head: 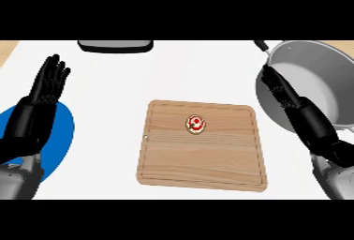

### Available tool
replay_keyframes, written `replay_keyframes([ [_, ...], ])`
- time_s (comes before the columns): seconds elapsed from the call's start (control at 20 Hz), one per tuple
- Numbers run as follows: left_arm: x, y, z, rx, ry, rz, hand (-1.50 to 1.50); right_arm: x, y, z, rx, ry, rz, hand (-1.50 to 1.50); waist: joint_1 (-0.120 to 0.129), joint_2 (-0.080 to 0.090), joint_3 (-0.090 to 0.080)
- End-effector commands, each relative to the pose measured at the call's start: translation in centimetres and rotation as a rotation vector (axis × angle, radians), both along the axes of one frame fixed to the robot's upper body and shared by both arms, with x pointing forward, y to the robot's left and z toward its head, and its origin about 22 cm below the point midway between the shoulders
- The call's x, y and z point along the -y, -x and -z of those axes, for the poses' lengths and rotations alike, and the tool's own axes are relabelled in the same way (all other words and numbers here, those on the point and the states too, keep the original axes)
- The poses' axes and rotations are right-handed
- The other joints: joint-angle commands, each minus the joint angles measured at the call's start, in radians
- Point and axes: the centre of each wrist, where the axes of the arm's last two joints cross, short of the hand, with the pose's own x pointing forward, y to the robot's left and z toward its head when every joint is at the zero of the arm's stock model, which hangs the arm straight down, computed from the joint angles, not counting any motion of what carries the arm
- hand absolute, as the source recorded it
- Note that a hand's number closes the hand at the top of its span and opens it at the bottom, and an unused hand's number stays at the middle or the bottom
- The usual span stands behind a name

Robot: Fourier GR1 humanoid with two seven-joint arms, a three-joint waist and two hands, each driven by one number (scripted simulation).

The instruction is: Pick the cupcake from the cutting board and place it in the pot

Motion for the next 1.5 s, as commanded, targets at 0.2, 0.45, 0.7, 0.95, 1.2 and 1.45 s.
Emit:
replay_keyframes([
  [0.2,1.7,2.1,8.1,-0.479,-0.010,0.076,0.00,-6.6,0.1,2.6,-0.225,0.183,-0.382,1.50,0.058,0.022,0.033],
  [0.45,2.1,3.4,10.9,-0.650,0.028,0.095,0.00,-7.3,-0.9,2.7,0.245,0.059,-0.022,-1.50,0.017,0.008,0.039],
  [0.7,4.8,3.2,11.7,-0.689,0.027,0.104,0.00,-9.4,-0.4,3.6,0.321,-0.205,-0.146,-1.50,0.013,-0.001,0.036],
  [0.95,3.7,2.0,11.4,-0.693,0.015,0.079,0.00,-8.3,-1.0,-3.2,0.154,0.072,-0.208,-1.50,0.004,-0.007,0.033],
  [1.2,4.1,1.1,11.1,-0.698,0.030,0.099,0.00,-8.2,-1.4,-7.1,-0.024,0.210,-0.205,-1.50,0.000,-0.007,0.033],
  [1.45,3.5,1.2,10.6,-0.694,0.010,0.085,0.00,-10.6,-3.3,-7.5,-0.194,0.202,-0.204,-1.50,0.016,-0.004,0.034],
])
